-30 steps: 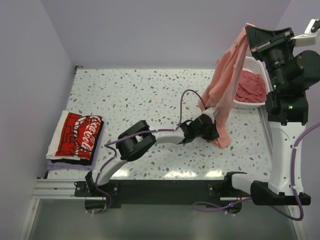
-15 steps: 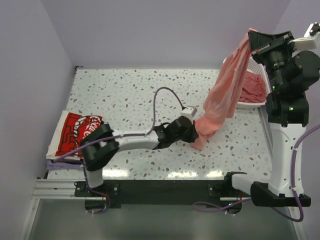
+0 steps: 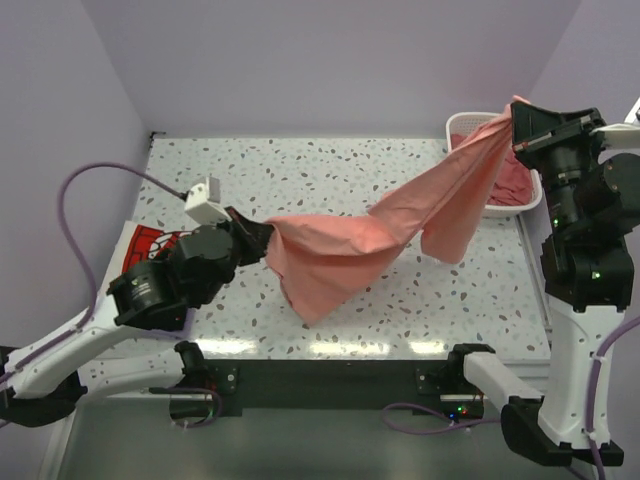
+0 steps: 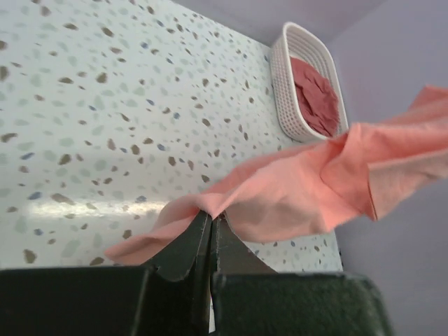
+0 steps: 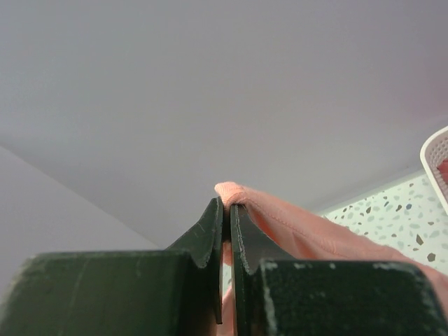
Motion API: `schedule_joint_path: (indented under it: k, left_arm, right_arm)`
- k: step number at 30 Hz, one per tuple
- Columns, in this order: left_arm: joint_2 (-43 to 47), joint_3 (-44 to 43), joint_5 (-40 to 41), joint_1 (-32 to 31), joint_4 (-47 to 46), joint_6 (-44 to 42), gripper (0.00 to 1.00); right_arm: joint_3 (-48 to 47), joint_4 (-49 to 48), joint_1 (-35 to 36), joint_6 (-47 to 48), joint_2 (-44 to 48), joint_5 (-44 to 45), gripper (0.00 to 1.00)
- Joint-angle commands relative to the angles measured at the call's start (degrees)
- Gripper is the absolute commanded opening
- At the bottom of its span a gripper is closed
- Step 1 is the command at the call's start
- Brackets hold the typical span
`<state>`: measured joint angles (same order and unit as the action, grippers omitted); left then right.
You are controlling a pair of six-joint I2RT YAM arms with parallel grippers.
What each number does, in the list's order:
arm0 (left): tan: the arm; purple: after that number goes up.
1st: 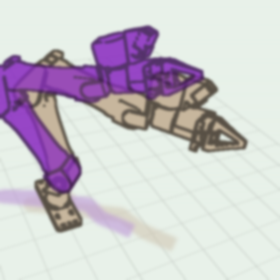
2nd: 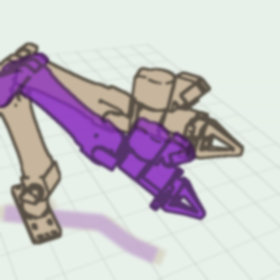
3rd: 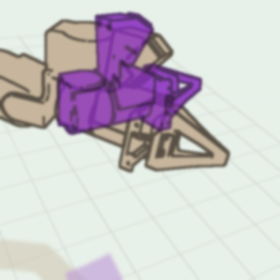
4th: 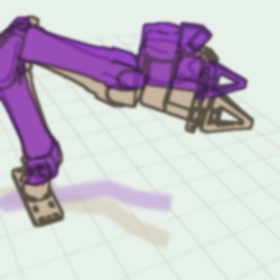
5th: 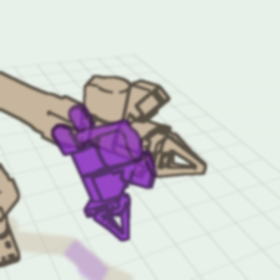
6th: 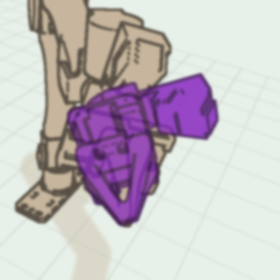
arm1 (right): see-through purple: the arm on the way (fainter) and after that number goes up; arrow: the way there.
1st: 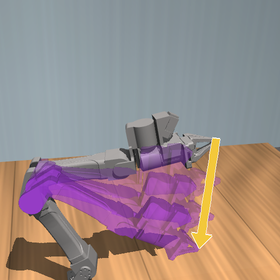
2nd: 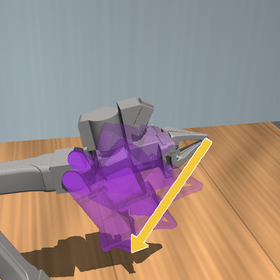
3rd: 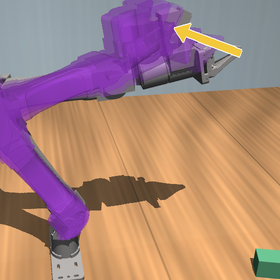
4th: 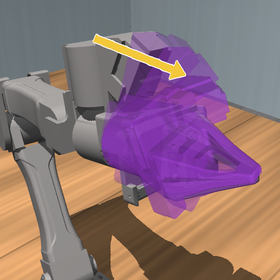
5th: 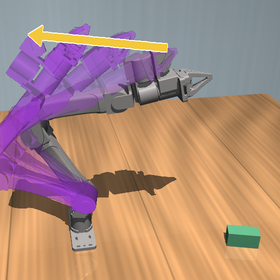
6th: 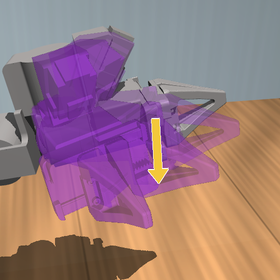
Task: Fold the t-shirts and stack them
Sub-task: Flatten the tshirt out
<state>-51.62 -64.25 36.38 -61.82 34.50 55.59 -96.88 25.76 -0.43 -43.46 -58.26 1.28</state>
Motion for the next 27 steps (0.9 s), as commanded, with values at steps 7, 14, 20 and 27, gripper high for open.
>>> schedule_joint_path:
  k: [7,14,20,27]
  left_arm:
    - [-9.0,-20.02,8.73,19.34,9.9,-12.94,0.0]
    - [-27.37,-36.79,-21.73,47.91,-2.67,-22.89,0.0]
    - [-47.16,-69.92,-30.66,54.44,0.81,-25.88,0.0]
    - [-36.67,-51.59,-32.78,57.43,-7.77,-25.97,0.0]
  right_arm:
    - [9.77,-11.05,-0.01,-4.78,-4.49,-1.19,0.0]
    - [4.45,-23.64,-0.01,-9.35,-20.64,-8.39,0.0]
    - [-12.35,-30.76,-1.33,-15.94,-38.31,-16.82,0.0]
    - [-11.33,-32.0,-7.03,-21.4,-38.17,-21.92,0.0]
